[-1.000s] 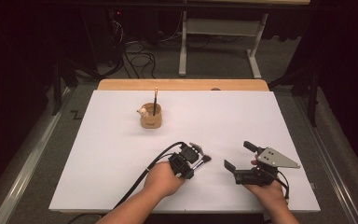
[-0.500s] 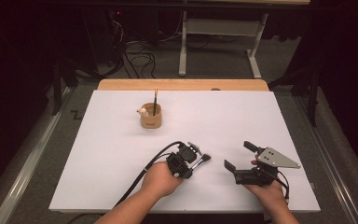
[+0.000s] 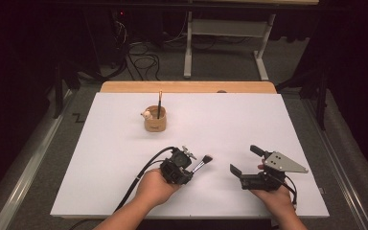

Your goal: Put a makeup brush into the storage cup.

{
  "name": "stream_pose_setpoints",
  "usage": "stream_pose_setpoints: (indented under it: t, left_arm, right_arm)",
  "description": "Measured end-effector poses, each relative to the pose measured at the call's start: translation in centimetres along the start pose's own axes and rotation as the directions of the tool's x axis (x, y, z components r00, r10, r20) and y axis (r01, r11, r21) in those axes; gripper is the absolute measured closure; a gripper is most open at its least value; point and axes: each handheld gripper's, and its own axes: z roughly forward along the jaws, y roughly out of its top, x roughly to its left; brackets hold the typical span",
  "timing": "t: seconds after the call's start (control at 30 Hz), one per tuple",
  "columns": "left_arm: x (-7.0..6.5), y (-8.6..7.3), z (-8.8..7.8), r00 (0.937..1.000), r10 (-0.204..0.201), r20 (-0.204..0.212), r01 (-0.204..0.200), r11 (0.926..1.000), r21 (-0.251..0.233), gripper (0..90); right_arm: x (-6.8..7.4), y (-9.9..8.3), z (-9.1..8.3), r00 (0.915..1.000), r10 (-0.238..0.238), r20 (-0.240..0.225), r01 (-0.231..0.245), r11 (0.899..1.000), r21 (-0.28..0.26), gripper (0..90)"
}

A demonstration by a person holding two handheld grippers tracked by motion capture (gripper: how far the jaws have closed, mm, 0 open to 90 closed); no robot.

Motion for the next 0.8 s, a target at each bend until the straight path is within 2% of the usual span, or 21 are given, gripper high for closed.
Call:
stream_pose_setpoints:
  t: [0.2, 0.33, 0.4, 0.47, 0.63, 0.8]
  left_arm:
    - [0.7, -1.6, -0.6, 0.9998, 0.003, 0.02, -0.001, 0.9951, -0.099, 79.3]
    - [1.2, -2.6, -1.1, 0.9992, 0.0, 0.041, 0.007, 0.9843, -0.176, 79.3]
    - [1.4, -3.2, -1.4, 0.999, 0.008, 0.044, 0.002, 0.9753, -0.221, 79.3]
    - [1.6, -3.7, -1.6, 0.9988, 0.009, 0.049, 0.004, 0.9631, -0.269, 79.4]
    - [2.4, -4.9, -2.1, 0.9989, -0.021, 0.041, 0.035, 0.9363, -0.349, 79.3]
    - [3.0, -6.0, -2.5, 0.9991, -0.025, 0.035, 0.037, 0.9067, -0.42, 79.3]
  right_arm:
    - [0.1, -0.1, 0.1, 1.0, -0.002, 0.0, 0.002, 1.0, 0.006, 0.9]
    - [0.2, -0.1, 0.2, 1.0, 0.003, -0.004, -0.003, 1.0, 0.009, 0.9]
    - [0.2, -0.1, 0.2, 1.0, 0.003, -0.001, -0.003, 1.0, 0.009, 0.9]
    - [0.2, -0.2, 0.3, 1.0, -0.003, 0.0, 0.003, 1.0, 0.01, 0.9]
    - [0.2, -0.3, 0.4, 1.0, -0.005, 0.0, 0.005, 1.0, 0.014, 0.9]
    - [0.4, -0.4, 0.5, 0.9999, -0.009, -0.008, 0.009, 1.0, 0.024, 0.9]
